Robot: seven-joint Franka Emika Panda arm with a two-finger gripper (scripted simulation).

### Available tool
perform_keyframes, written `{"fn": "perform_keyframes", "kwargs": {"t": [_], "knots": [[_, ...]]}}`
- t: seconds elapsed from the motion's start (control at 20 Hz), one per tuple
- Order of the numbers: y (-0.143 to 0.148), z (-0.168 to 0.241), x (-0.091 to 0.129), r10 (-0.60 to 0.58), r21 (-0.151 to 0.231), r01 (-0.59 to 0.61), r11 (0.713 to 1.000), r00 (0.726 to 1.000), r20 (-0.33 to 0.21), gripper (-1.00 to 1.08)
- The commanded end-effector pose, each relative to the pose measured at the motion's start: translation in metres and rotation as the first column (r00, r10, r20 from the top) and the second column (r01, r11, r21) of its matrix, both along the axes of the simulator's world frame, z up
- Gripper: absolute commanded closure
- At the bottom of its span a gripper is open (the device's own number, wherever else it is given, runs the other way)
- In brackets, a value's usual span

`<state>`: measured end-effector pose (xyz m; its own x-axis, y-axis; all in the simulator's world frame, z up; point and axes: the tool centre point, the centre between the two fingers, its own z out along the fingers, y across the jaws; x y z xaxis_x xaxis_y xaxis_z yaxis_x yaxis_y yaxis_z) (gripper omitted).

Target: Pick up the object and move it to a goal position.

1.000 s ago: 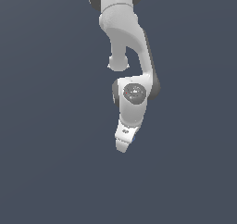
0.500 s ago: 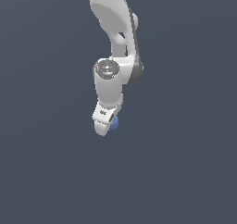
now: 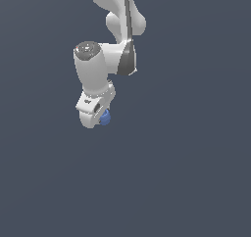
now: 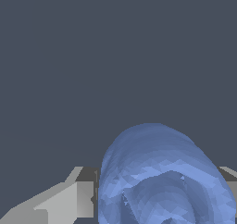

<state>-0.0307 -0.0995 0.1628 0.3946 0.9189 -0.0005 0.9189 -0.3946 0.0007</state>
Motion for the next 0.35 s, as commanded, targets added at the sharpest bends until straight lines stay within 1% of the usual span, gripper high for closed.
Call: {"fn": "perform_keyframes", "kwargs": {"t": [0.0, 0.3], "knots": [[-0.010, 0.007, -0.006, 0.002, 0.001, -0.002, 1.000, 1.000, 0.000, 1.08], [-0.020, 0.013, -0.011, 0.002, 0.001, -0.002, 1.000, 1.000, 0.000, 1.08]]}}
